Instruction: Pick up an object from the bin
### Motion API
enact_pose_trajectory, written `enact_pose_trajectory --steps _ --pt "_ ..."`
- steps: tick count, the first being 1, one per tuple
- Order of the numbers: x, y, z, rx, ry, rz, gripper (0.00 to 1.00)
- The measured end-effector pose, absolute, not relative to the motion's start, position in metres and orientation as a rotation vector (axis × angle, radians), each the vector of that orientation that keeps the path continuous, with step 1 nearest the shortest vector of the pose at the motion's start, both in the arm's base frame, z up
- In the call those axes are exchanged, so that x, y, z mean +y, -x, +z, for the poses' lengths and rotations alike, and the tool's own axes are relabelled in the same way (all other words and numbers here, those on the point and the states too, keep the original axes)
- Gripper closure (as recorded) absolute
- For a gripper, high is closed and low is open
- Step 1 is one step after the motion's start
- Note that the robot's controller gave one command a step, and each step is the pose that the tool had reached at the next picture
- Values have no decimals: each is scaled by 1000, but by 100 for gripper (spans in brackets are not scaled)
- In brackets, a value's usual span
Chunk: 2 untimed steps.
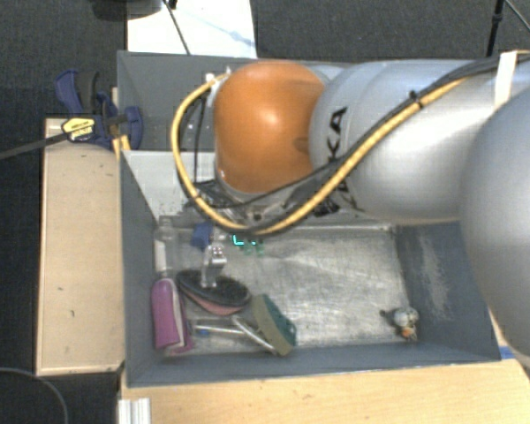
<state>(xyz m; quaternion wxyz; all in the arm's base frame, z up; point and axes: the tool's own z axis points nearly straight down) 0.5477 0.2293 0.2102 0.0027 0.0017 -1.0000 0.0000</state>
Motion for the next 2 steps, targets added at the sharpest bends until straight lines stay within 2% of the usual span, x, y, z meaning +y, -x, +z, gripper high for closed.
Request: enact_pose_trajectory --steps 1,2 --pt "203 -516 70 -3136 258 -6 0" --pt "210 -579 100 -3075 598 4 0"
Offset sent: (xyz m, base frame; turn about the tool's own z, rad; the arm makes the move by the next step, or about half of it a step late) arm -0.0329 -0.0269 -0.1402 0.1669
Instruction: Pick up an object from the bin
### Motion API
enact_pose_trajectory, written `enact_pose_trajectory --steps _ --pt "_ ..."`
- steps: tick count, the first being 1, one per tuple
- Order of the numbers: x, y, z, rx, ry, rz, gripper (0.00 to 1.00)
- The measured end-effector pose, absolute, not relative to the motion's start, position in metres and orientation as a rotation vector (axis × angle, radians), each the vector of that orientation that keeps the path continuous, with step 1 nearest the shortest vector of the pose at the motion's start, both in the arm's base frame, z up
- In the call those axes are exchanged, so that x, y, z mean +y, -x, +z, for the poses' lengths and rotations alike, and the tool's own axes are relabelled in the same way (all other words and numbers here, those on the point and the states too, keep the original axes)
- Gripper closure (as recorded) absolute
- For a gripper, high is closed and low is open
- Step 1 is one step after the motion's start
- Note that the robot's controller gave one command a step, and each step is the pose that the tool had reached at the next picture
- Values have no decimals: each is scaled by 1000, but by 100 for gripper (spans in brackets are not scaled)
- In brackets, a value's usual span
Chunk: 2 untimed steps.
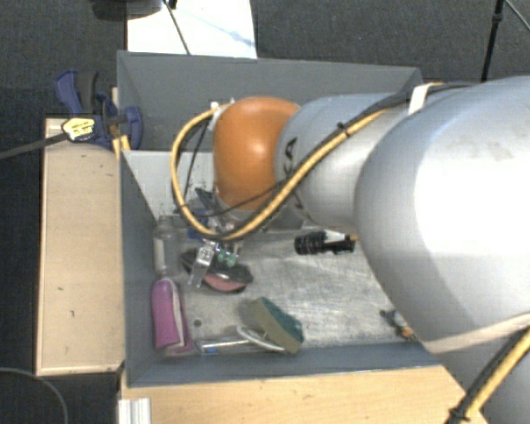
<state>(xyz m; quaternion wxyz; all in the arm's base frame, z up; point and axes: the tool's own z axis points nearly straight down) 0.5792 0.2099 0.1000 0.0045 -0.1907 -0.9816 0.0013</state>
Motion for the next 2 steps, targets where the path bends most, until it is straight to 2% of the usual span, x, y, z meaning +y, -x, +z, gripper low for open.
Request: enact_pose_trajectory --steps 1,2 --pt "210 -551 114 -2979 994 -1 0" --pt "214 -514 72 -2948 1106 2 0"
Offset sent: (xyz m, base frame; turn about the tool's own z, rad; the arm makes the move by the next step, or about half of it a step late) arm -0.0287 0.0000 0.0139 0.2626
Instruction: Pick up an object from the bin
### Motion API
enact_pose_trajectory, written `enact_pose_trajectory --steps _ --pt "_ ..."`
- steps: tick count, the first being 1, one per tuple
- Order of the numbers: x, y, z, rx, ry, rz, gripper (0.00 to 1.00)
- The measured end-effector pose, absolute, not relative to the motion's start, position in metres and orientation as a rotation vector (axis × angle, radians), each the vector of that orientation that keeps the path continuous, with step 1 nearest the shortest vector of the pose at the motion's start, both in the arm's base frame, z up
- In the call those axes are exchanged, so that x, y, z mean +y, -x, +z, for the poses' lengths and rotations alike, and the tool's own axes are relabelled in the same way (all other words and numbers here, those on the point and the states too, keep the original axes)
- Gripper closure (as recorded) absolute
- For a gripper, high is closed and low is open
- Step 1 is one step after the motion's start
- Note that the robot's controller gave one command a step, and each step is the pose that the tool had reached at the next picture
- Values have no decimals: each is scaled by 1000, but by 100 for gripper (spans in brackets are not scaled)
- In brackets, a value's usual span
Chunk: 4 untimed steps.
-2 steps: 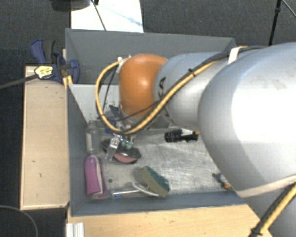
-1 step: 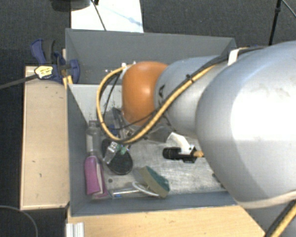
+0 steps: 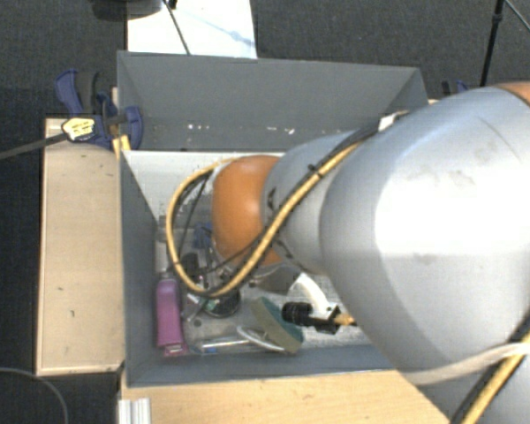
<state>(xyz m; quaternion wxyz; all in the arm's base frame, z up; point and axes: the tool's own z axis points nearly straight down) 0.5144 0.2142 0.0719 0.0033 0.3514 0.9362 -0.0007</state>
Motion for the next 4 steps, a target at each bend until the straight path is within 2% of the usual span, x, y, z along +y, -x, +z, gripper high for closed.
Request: enact_pose_trajectory --steps 1,2,3,4 --pt "219 -523 72 2851 -1328 -41 0" --pt "221 -524 73 2848 -1330 -31 100" --pt "221 -526 164 2843 -1326 7 100" --pt "220 -527 174 2849 -1321 1 100"
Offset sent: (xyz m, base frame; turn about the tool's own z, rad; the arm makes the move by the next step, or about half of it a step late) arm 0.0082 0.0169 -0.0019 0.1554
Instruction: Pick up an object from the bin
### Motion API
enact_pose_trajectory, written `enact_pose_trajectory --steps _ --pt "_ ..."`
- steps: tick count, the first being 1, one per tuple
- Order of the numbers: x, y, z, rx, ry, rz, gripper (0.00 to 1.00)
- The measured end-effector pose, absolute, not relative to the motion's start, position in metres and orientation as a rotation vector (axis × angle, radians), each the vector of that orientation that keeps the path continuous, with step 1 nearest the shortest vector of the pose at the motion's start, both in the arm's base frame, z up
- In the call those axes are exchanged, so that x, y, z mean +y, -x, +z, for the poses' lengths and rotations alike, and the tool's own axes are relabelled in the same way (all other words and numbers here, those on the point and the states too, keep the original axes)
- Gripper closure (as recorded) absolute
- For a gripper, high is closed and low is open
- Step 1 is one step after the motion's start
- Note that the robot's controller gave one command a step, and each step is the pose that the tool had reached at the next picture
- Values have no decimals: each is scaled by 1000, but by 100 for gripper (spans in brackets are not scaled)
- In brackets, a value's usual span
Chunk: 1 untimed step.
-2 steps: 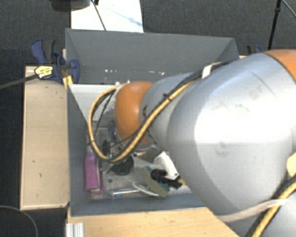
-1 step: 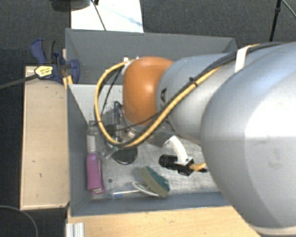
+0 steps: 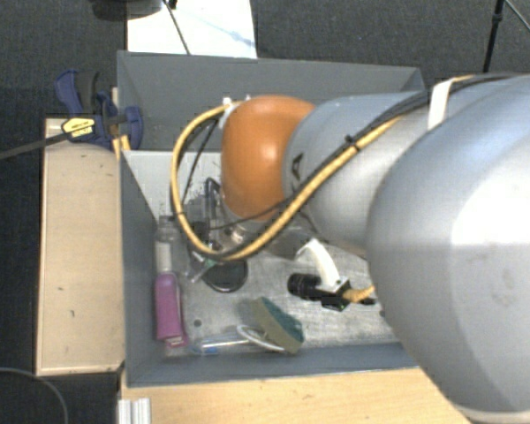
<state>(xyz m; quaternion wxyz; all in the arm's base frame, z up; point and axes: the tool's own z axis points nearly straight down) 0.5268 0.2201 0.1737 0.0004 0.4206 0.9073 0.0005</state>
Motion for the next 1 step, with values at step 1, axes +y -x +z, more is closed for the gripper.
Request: enact_pose_trajectory --steps 1 --pt "220 -527 174 2852 -1314 -1 100"
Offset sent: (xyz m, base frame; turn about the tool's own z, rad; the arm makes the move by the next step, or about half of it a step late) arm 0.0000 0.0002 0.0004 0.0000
